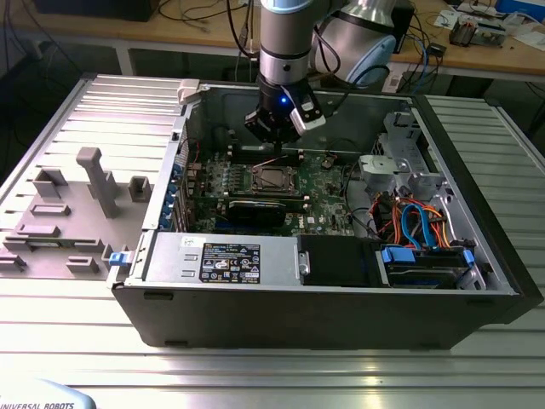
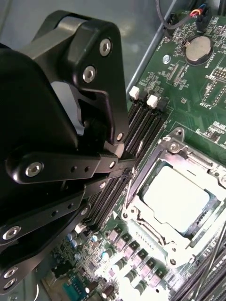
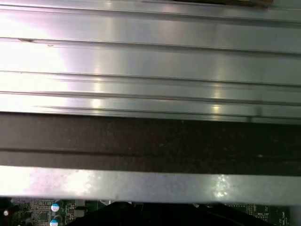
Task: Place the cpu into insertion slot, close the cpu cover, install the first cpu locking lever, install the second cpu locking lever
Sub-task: 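Install the first cpu locking lever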
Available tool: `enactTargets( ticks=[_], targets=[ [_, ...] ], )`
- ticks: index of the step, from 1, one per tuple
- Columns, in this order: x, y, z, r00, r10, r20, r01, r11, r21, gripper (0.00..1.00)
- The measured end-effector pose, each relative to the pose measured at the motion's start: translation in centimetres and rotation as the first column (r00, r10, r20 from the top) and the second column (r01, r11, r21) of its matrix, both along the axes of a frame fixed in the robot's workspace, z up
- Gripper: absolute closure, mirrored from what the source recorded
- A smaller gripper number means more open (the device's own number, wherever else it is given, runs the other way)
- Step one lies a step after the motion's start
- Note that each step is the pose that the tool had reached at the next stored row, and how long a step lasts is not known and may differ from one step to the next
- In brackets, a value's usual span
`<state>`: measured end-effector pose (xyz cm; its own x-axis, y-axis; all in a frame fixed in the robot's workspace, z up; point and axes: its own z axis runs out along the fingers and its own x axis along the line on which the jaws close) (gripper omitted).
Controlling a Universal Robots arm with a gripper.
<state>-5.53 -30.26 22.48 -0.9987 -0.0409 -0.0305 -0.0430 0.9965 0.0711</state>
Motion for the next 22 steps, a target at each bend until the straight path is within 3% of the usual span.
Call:
enactTargets(
  ticks=[5, 16, 22],
  targets=[
    [0.56, 0.00, -0.35, 1.0000, 0.000, 0.0001, 0.000, 1.0000, -0.0003, 0.89],
    [0.76, 0.00, -1.58, 1.0000, 0.000, 0.0001, 0.000, 1.0000, -0.0004, 0.89],
    [0.78, 0.00, -1.68, 1.0000, 0.000, 0.0001, 0.000, 1.0000, -0.0003, 0.89]
  ],
)
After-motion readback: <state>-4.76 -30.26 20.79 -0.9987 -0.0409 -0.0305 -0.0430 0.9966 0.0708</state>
